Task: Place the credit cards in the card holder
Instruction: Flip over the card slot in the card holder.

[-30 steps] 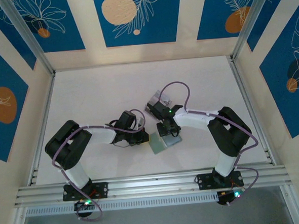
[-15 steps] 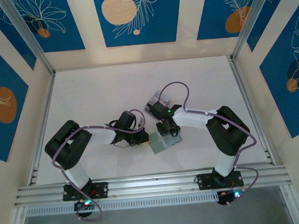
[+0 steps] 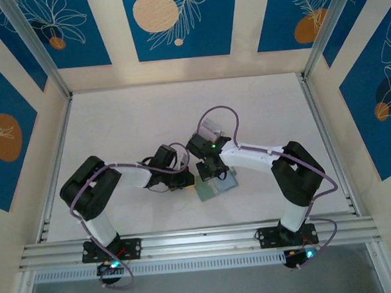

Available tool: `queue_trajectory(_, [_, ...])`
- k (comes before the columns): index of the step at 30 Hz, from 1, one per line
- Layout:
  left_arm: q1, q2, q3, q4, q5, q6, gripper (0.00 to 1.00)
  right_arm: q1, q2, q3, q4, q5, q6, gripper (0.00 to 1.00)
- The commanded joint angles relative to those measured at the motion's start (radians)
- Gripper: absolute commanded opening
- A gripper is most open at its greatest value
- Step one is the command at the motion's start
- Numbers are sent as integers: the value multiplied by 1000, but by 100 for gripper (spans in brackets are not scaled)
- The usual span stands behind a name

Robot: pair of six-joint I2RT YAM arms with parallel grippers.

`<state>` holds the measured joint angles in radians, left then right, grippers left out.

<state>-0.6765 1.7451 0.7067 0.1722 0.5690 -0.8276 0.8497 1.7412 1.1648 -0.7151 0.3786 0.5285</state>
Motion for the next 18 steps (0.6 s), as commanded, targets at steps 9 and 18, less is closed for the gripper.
queue_trajectory(9, [-28, 100, -64, -57, -41, -3, 0, -11, 51, 38, -21, -290, 45, 30])
queue_trajectory(18, [-20, 134, -86, 22, -5, -42, 0, -64, -71, -81, 88, -561, 110, 47])
